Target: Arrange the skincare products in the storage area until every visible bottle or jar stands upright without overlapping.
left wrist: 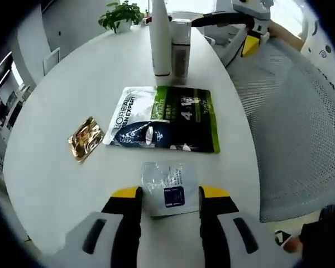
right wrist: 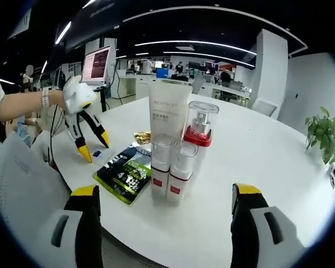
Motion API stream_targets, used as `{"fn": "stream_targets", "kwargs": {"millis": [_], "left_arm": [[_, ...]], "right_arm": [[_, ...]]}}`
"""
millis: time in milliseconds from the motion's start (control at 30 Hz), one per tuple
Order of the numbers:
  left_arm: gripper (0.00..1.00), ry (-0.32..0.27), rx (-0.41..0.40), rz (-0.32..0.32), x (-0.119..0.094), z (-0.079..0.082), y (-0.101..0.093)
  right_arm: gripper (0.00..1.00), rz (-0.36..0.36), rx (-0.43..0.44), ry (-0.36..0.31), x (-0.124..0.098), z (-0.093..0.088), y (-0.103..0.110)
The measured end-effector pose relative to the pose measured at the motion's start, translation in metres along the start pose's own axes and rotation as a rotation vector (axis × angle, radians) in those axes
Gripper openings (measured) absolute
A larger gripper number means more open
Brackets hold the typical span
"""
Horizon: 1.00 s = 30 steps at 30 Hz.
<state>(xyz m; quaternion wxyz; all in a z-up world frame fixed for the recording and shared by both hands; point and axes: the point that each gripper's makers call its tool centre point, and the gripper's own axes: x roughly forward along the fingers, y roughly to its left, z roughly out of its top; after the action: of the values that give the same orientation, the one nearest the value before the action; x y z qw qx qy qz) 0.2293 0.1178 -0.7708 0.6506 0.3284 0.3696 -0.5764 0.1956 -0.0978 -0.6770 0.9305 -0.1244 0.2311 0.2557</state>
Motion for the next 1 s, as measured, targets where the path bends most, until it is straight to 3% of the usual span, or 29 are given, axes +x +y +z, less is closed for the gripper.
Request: {"fn": "stream_targets", "kwargs": {"millis": [300,567,800,1000], "left_arm": [[0.34,0.006,0.071,-0.082,0.003,0.003,-0.018],[0.36,0.027,0.099,-0.077,0.004,0.003,-0.025],[0.42,0.007,0.070,-0.068,0.004,0.004,-0.030],[0.40,0.006,0.054,-0.042,0.003,0.004,-0.030]], "right_arm": [[0.96,-0.001,0.001,0.012,0.000,-0.002,0.000],[0.96,0.001,-0.006,0.015,0.000,-0.002,0.001],[0.96,0.006,-0.010,0.017,0.000,-0.003,0.002],[0.95,0.007,-0.015,0.019,0.001,-0.003,0.002]]}}
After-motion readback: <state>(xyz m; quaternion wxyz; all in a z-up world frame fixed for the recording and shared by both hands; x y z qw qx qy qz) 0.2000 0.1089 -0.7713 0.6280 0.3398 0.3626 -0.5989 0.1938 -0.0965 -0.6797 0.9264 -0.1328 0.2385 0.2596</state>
